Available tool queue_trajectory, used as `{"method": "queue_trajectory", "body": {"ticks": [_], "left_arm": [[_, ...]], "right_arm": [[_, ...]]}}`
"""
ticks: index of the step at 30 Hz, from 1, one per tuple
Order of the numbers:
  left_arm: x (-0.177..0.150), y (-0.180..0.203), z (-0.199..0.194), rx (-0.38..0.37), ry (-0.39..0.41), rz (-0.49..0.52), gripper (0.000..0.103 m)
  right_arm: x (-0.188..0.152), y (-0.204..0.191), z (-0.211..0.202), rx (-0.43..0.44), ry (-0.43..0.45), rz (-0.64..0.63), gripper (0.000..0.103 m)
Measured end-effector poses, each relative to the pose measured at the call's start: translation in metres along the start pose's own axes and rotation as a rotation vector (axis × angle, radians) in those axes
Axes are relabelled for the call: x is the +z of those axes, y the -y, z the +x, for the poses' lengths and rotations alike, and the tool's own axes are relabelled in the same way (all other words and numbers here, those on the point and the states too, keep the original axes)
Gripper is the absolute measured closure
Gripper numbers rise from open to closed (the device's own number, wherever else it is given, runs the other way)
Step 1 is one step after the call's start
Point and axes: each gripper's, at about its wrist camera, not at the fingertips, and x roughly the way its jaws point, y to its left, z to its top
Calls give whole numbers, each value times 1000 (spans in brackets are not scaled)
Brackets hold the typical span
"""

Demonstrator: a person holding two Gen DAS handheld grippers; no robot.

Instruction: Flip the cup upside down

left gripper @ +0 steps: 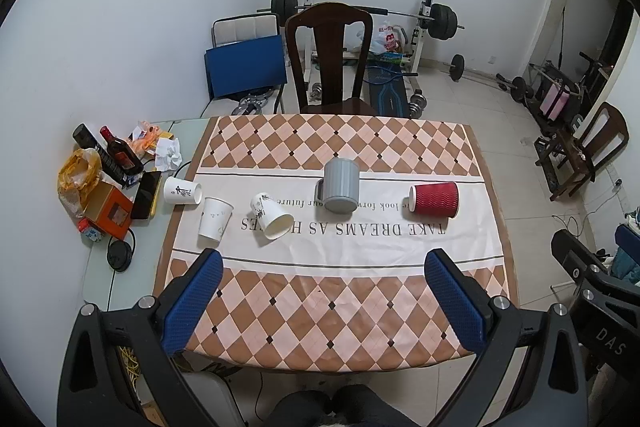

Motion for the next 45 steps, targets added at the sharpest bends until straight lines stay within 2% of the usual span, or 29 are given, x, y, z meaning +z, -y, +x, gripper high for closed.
{"method": "queue_trajectory", "body": {"ticks": [8, 11, 14, 19, 23, 30, 35, 40, 43, 45], "left_arm": [[5, 10, 5, -15, -4, 5, 0], [4, 13, 19, -17, -14, 17, 0], [2, 13, 39, -29, -36, 42, 0], [-6, 15, 87, -60, -105, 92, 0], [-12, 35, 129, -67, -191, 151, 0], [-20, 82, 199, -54, -319, 228, 0], [-16, 114, 243, -48, -396, 263, 0], [1, 151, 280, -69, -400, 347, 1], [14, 176, 301, -51, -366, 475, 1], [21, 192, 314, -35, -341, 574, 5]], "right_arm": [[0, -3, 2, 5, -16, 17, 0], [-2, -4, 9, 1, -46, 52, 0], [-9, 0, 27, -40, -87, 84, 0], [-36, 18, 81, -141, -196, 133, 0], [-61, 39, 134, -181, -300, 166, 0], [-101, 75, 236, -175, -485, 195, 0], [-112, 91, 297, -141, -580, 197, 0], [-110, 105, 352, -115, -650, 188, 0], [-107, 113, 374, -109, -675, 176, 0], [-103, 120, 390, -108, -693, 171, 0]]}}
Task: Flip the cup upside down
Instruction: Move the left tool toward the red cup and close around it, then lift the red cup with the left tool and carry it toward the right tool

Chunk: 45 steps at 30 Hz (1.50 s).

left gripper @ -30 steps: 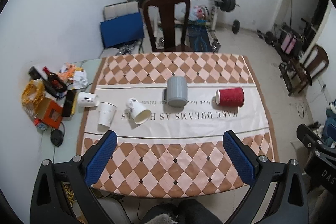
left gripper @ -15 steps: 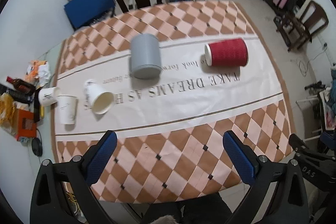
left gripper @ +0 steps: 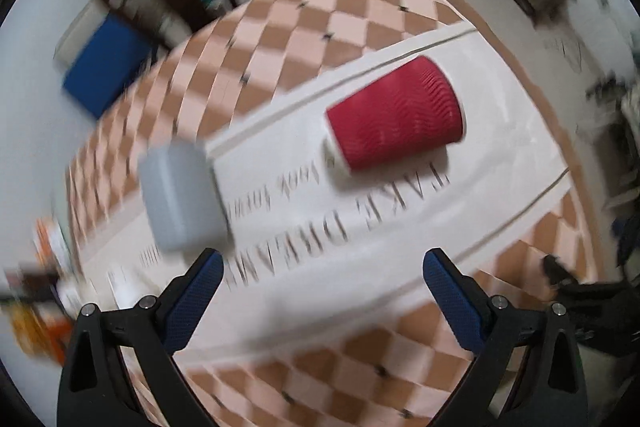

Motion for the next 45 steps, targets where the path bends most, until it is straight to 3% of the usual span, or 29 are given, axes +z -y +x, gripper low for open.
{"method": "queue_trajectory", "body": {"ticks": [2, 6, 10, 14, 17, 22, 29, 32, 38, 45], "left_arm": [[19, 11, 11, 50, 21, 126, 6], [42, 32, 30, 81, 37, 346, 7], [56, 52, 44, 90, 27, 495, 8], [65, 70, 58, 88, 24, 587, 9], [71, 85, 69, 105, 20, 631, 29], [78, 91, 66, 96, 77, 631, 35], [82, 76, 57, 27, 43, 470, 37], [78, 60, 51, -33, 0, 350, 37], [42, 8, 40, -241, -142, -34, 37], [-59, -49, 40, -408, -295, -512, 37]], "right_arm": [[12, 4, 7, 1, -9, 2, 0], [31, 12, 21, 2, -31, 7, 0], [45, 16, 33, -6, -49, -4, 0], [55, 22, 42, -9, -60, -3, 0], [63, 29, 48, -16, -66, 1, 0], [64, 40, 54, -27, -67, 5, 0], [61, 52, 52, -22, -58, 3, 0], [57, 54, 45, -12, -47, 1, 0], [36, 35, 30, 13, -31, -9, 0], [2, 5, 16, 38, -22, -44, 0]]}}
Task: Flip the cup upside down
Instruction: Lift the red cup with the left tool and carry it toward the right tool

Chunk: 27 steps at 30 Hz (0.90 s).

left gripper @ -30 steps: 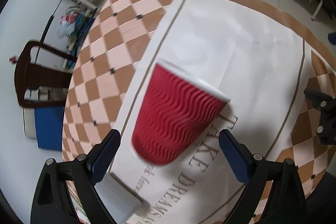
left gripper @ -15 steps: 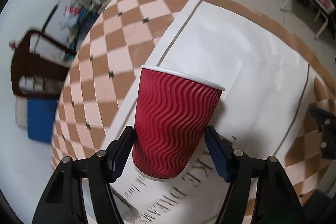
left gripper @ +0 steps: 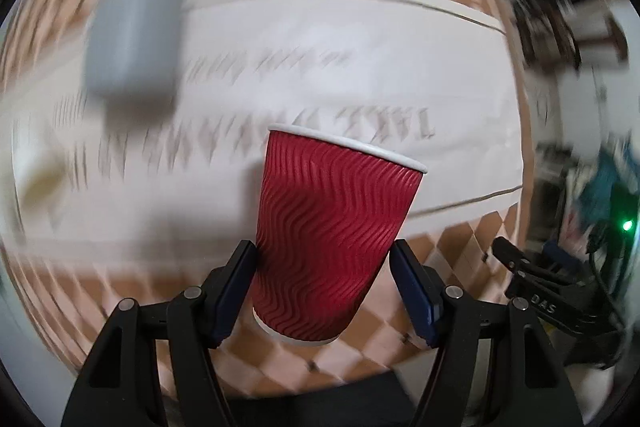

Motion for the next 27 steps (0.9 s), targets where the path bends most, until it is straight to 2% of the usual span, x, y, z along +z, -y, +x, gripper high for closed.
{"method": "queue_trajectory", "body": {"ticks": [4, 7, 12, 17, 22, 24, 27], "left_arm": [[-29, -55, 16, -94, -25, -225, 37], [-39, -74, 27, -107, -16, -292, 36], [-43, -68, 34, -86, 22, -235, 35], [-43, -62, 38, -97, 3, -193, 32], [-49, -62, 28, -83, 36, -151, 11], [-53, -63, 18, -95, 64, -141, 7], [-62, -62, -10, -77, 140, -105, 3]], "right_arm": [[-16, -23, 1, -1, 6, -24, 0], [-26, -39, 3, -14, 6, -55, 0], [-41, -56, 0, -33, 17, -70, 0], [-56, -67, -5, -42, 24, -60, 0], [-66, -66, -15, -29, 34, -32, 0], [-71, -66, -24, -13, 49, -18, 0], [-73, -68, -45, 39, 116, -43, 0]]}}
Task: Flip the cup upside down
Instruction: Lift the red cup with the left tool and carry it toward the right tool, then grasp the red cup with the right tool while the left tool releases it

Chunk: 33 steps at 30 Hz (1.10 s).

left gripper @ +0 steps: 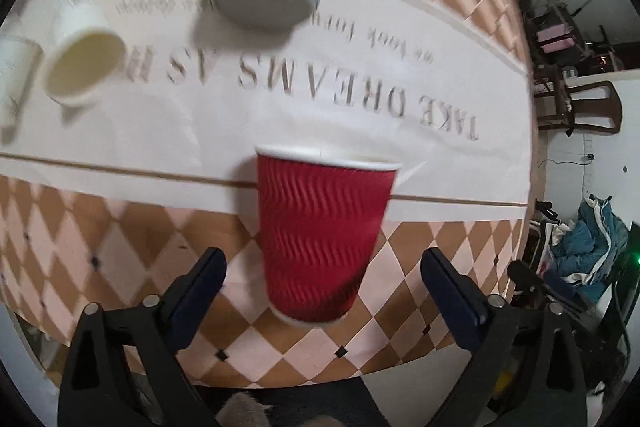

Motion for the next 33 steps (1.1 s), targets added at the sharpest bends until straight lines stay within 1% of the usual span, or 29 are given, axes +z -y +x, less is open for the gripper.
{"method": "queue_trajectory", "body": {"ticks": [1, 2, 3, 4, 5, 6, 7, 8, 9, 11, 12, 13, 14, 15, 16, 17, 19, 21, 22, 24, 26, 27, 28, 29, 31, 33], "left_arm": [[-4, -1, -17, 22, 51, 24, 3], [-8, -3, -29, 52, 88, 41, 1], [-14, -5, -42, 107, 135, 64, 1], [-19, -6, -48, 150, 163, 76, 1], [-25, -11, -56, 205, 199, 88, 1], [-33, -19, -62, 258, 234, 92, 1], [-40, -28, -62, 302, 254, 86, 1], [-46, -37, -59, 338, 259, 75, 1], [-50, -45, -55, 356, 251, 64, 1], [-59, -71, -35, 375, 197, 12, 1], [-62, -79, -27, 373, 177, -10, 1], [-66, -90, -14, 373, 150, -46, 1], [-70, -97, -4, 378, 132, -68, 1], [-74, -100, 6, 383, 119, -83, 1], [-77, -106, 11, 386, 110, -98, 1], [-78, -109, 16, 386, 104, -112, 1], [-80, -115, 25, 389, 92, -145, 1], [-81, -122, 31, 381, 85, -184, 1], [-81, -125, 32, 378, 87, -198, 1], [-81, -130, 33, 386, 89, -216, 1], [-81, -138, 34, 393, 91, -237, 1], [-82, -142, 33, 396, 93, -250, 1], [-82, -148, 33, 395, 94, -268, 1], [-84, -152, 32, 395, 96, -280, 1], [-87, -163, 29, 403, 103, -308, 1], [-92, -170, 27, 406, 110, -333, 1]], "right_arm": [[-3, -9, -14, 22, 47, -54, 0], [-4, -18, -25, 16, 84, -117, 0], [-4, -25, -33, 0, 111, -170, 0], [-5, -38, -43, -31, 151, -259, 0], [-13, -62, -56, -79, 197, -400, 0], [-20, -78, -63, -121, 222, -513, 0], [-23, -91, -67, -151, 239, -596, 0], [-38, -117, -72, -215, 274, -763, 0], [-47, -135, -74, -270, 301, -902, 0], [-71, -169, -68, -396, 351, -1185, 0], [-89, -184, -59, -479, 385, -1370, 0], [-96, -190, -51, -528, 403, -1467, 2], [-108, -198, -41, -596, 426, -1609, 4], [-120, -204, -30, -656, 442, -1743, 7], [-131, -205, -21, -707, 459, -1873, 8], [-143, -205, -10, -757, 486, -2039, 8], [-154, -207, 7, -824, 511, -2253, 8], [-159, -203, 21, -893, 564, -2438, 8], [-161, -201, 27, -920, 587, -2519, 8], [-161, -195, 39, -956, 624, -2633, 8], [-160, -190, 54, -997, 641, -2759, 8], [-158, -188, 62, -1020, 634, -2816, 9], [-156, -187, 71, -1028, 626, -2862, 18], [-156, -187, 77, -1034, 616, -2886, 25], [-152, -187, 86, -1052, 620, -2911, 26], [-153, -190, 84, -1016, 597, -2895, 27]]}}
